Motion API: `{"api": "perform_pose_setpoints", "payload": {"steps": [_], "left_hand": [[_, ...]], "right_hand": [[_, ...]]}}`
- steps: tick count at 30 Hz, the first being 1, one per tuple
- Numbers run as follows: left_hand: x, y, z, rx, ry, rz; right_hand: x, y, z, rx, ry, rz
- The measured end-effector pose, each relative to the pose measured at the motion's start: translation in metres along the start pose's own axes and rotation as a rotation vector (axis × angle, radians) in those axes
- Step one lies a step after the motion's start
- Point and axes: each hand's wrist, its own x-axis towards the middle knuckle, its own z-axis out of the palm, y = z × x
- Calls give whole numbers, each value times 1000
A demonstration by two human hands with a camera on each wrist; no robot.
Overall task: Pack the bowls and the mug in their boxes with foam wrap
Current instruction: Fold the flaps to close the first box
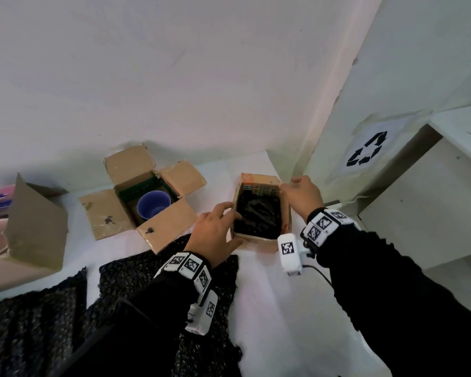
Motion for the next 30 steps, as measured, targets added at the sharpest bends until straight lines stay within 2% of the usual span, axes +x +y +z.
{"api": "perform_pose_setpoints", "payload": {"steps": [3, 9, 16, 20, 26, 30], "left_hand": [[-2, -5, 3, -54, -4, -2], [-1, -5, 6, -79, 16, 2], [-2, 1, 3, -111, 61, -10], [0, 3, 2, -136, 65, -39], [-3, 7, 5, -206, 83, -116], [-4, 14, 2, -328, 126, -164]], "right_hand": [[17, -4, 12, 72, -141, 113], [22, -28, 7, 319, -180, 89], [13, -55, -13, 358, -245, -222], [-1, -62, -31, 351, -179, -473], [-31, -52, -47, 91, -118, -707], [-57, -31, -38, -114, -74, -829]]}}
